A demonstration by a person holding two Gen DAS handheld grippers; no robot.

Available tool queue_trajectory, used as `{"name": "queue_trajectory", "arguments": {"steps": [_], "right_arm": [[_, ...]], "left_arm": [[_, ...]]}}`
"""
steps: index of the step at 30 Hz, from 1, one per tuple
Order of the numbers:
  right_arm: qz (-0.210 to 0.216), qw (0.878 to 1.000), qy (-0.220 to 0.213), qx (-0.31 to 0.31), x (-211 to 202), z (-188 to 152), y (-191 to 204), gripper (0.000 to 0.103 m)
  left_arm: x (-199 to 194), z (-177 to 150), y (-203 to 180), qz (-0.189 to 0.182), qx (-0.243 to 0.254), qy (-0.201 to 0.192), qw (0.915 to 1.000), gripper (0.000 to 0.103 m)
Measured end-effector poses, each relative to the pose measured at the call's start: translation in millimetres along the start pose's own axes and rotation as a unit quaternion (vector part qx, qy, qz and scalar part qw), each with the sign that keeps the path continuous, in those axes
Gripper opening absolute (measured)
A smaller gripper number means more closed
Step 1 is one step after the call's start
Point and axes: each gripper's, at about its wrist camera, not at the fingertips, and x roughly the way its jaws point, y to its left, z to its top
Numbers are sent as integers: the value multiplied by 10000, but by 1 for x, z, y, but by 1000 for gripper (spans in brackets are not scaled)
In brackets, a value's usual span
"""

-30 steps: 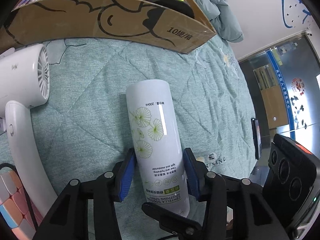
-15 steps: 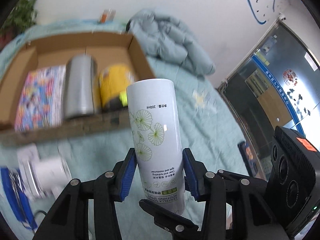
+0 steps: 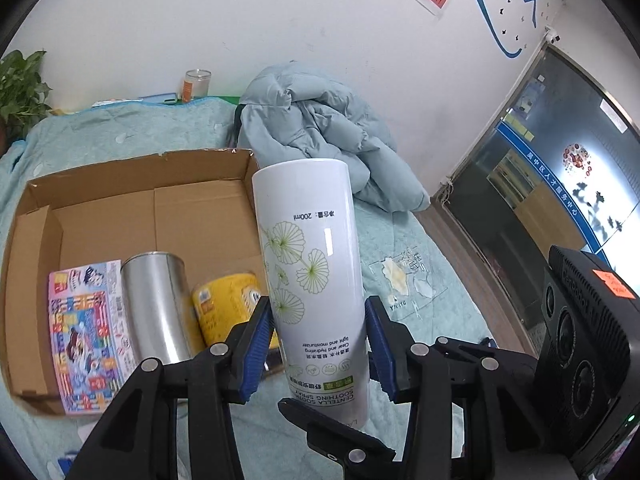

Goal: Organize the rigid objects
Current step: 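Lift the white spray bottle upright and carry it over the box, then lower the spray bottle into the box beside the yellow jar and release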

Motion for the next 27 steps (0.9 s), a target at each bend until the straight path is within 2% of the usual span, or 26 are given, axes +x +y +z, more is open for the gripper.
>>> {"name": "queue_trajectory", "arguments": {"steps": [9,13,18,27], "right_arm": [[-106,9990,424,131,42,22,-40,44],[-187,9988,455,76,62,27,-56,44],[-236,9977,626,126,89,22,-74,44],[-155,9936,1012,469,107,11,-90,44]], "left_arm": [[78,35,25,-160,-267,471,9984,43],[107,42,38,-217,-393,585,9973,43],[153,43,53,-300,-589,946,9933,43],[181,34,58,-131,-752,1264,9890,45]]}}
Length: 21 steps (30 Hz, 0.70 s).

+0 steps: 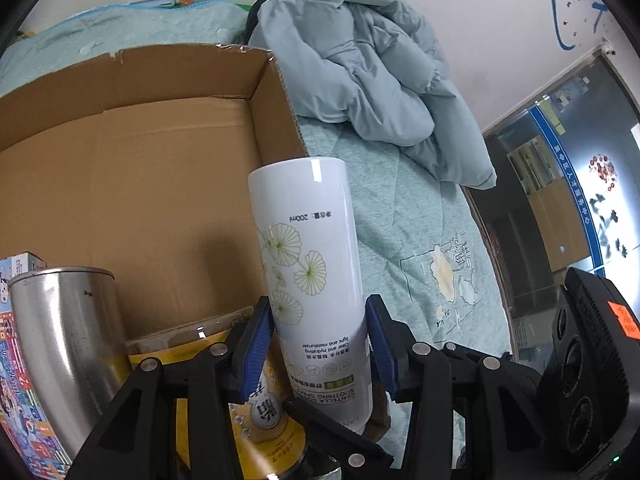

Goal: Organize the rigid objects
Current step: 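Lower the spray bottle into the box beside the yellow jar and release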

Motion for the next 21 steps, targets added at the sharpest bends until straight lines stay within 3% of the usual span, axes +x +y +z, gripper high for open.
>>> {"name": "queue_trajectory", "arguments": {"steps": [4,7,9,11,12,13,16,18,21], "right_arm": [[-122,9998,43,133,1,0,-4,44],[85,9987,160,468,-2,-4,-12,44],[59,9988,185,456,-10,-9,-8,45],[-128,9993,150,313,-25,-17,2,50],[-157,9995,143,248,-32,-20,8,53],[-181,9995,162,181,-39,-23,14,58],[-180,9992,352,5,-65,-37,37,61],[-67,9980,616,-144,-83,-50,53,62],[275,9966,780,-18,-111,-75,74,64]], "left_arm": [[-3,0,-4,106,67,127,9998,45],[-20,-7,-4,212,145,13,9997,46],[-45,-17,-6,323,271,-203,9989,46],[-76,-31,-6,424,394,-505,9970,52],[-97,-42,-5,544,418,-717,9951,60],[-120,-54,-3,675,426,-949,9923,72],[-182,-97,14,1151,277,-1490,9817,90],[-225,-132,29,1494,281,-1888,9702,95],[-277,-180,52,2214,129,-2155,9510,95]]}}
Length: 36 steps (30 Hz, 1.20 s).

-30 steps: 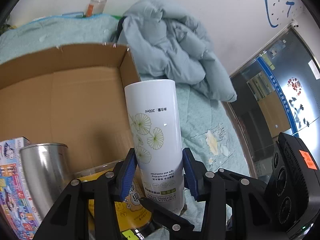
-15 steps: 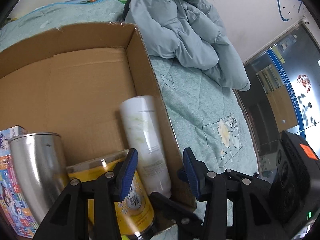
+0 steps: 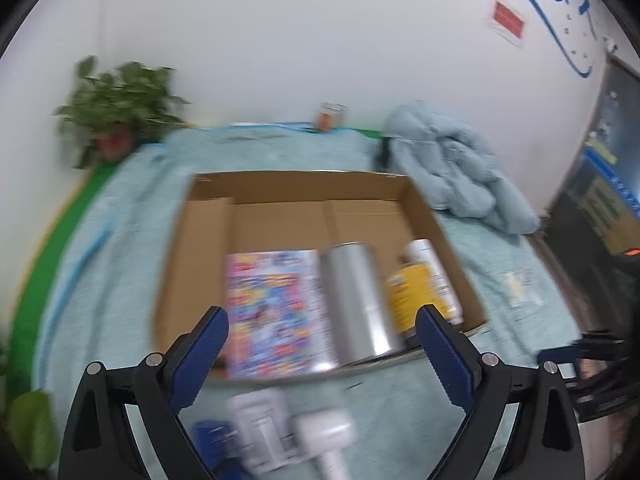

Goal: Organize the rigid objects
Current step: 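Lower the spray bottle into the box beside the yellow jar and release, then reach the left gripper to the pastel Rubik's cube and grasp it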

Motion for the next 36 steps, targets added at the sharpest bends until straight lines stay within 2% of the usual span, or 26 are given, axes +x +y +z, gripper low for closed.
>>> {"name": "queue_trajectory", "arguments": {"steps": [4,6,8,11,13,17,20,24,29,31,33,36], "right_arm": [[396,9991,109,50,-20,-34,35,67],[347,9991,234,12,-23,-49,56,67],[381,9985,383,-27,-22,-60,71,67],[372,9981,494,-5,-22,-74,87,67],[355,9980,524,40,-22,-78,96,67],[401,9984,402,31,-32,-87,115,67],[246,9988,410,-50,-34,-93,127,67],[357,9988,297,-128,-31,-110,140,68],[316,9988,373,20,13,-132,130,71],[420,9990,170,-39,30,-139,127,71],[506,9980,-336,-145,44,-142,127,72],[594,9929,-962,-382,68,-142,127,79]], "left_arm": [[-42,-34,39,390,-98,3,9992,95],[-59,-57,55,600,-76,-14,9982,95],[-67,-79,69,647,-159,27,9978,95],[-76,-108,93,466,-448,92,9979,95],[-87,-121,108,471,-584,82,9972,95],[-92,-132,115,367,-516,111,9979,95],[-93,-140,118,293,-444,133,9985,95],[-86,-155,119,-166,-602,335,9975,95],[-69,-182,113,-794,-821,627,9915,95],[-57,-195,112,-948,-961,857,9871,95],[-48,-206,110,-1006,-1033,953,9850,95],[-31,-218,106,-1166,-1242,1083,9794,95]]}}
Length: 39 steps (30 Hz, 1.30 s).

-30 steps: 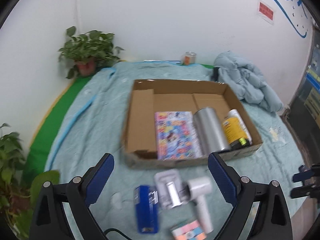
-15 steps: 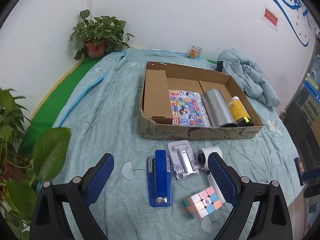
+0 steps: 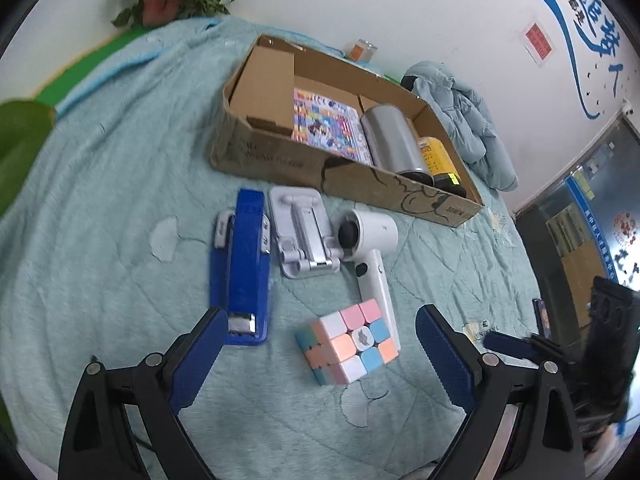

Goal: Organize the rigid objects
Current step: 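Reach the left gripper to the pastel Rubik's cube and grasp it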

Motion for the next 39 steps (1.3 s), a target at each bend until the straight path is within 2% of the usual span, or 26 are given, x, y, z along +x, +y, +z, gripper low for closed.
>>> {"name": "queue_trajectory", "arguments": {"steps": [2,5,7,9,12,16,17,19,23,26,30,33,39], "right_arm": [[-18,9995,-236,-220,20,-5,-2,81],[-26,9992,-242,-322,49,-11,-13,81],[43,9988,-300,-398,57,-12,-15,81],[297,9971,-457,-530,55,-12,-12,81],[128,9948,-785,-641,51,-12,-10,81],[-254,9968,-758,-34,58,2,-36,78],[-276,9970,-717,30,61,5,-40,72],[-210,9980,-594,84,71,11,-42,64],[-9,9993,-330,164,92,13,-36,60],[-48,9994,-261,215,101,15,-34,48],[39,9989,-470,-8,85,14,-31,47],[378,9980,-455,-206,67,9,-34,47],[943,9866,-181,-1321,63,-4,1,47]], "left_arm": [[14,-3,2,-94,-83,134,9998,93],[35,-9,2,-202,-158,324,9991,91],[52,-11,5,-312,-278,502,9979,78],[66,-13,7,-457,-405,623,9962,72],[83,-8,7,-509,-478,740,9948,64],[91,10,-1,-520,-326,686,9958,64],[93,15,-4,-492,-287,702,9959,64],[101,23,-8,-445,-218,786,9957,64],[116,29,-15,-393,-100,951,9946,64],[118,28,-15,-323,-189,1014,9941,62],[101,18,-7,-157,-308,885,9955,62],[92,5,-3,31,-287,905,9955,63],[95,-9,9,-443,-735,899,9922,60]]}}
